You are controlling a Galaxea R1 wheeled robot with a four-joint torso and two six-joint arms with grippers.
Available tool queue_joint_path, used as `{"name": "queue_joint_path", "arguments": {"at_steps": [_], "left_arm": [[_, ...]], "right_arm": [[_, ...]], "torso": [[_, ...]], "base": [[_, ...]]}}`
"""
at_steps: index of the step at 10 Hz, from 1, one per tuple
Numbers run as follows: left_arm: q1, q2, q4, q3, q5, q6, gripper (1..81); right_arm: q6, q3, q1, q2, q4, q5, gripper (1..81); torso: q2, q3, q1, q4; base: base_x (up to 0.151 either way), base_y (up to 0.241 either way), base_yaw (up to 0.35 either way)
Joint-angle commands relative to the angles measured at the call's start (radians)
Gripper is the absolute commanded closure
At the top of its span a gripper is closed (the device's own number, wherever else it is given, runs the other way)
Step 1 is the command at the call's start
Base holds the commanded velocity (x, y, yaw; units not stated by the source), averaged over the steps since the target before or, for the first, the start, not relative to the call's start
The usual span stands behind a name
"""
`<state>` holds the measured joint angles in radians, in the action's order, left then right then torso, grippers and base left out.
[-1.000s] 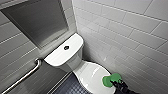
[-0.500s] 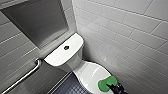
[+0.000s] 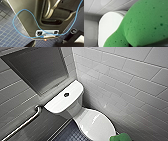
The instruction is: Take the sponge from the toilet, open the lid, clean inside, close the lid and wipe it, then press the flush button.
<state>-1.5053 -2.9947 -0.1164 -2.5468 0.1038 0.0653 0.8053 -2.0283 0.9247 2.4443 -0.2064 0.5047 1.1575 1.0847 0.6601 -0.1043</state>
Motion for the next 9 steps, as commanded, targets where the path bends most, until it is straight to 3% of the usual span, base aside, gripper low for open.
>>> {"name": "queue_joint_path", "arguments": {"at_steps": [1, 5, 9], "left_arm": [[-0.016, 0.051, -0.011, 0.103, -0.085, 0.001, 1.0], [0.055, 0.172, 0.0, 0.321, -0.096, 0.004, 1.0], [0.099, 0.262, 0.0, 0.46, -0.099, 0.004, 1.0]], "right_arm": [[0.005, 0.089, 0.114, -0.163, -0.005, 0.063, 81.1], [0.002, 0.008, 0.375, -0.172, -0.03, 0.139, 81.1], [0.0, -0.228, 0.59, -0.031, -0.174, 0.172, 81.1]], "torso": [[0.0, 0.0, 0.0, 0.0], [0.0, 0.0, 0.0, 0.0], [0.0, 0.0, 0.0, 0.0]], "base": [[0.0, 0.0, 0.0], [0.0, 0.0, 0.0], [0.0, 0.0, 0.0]]}}
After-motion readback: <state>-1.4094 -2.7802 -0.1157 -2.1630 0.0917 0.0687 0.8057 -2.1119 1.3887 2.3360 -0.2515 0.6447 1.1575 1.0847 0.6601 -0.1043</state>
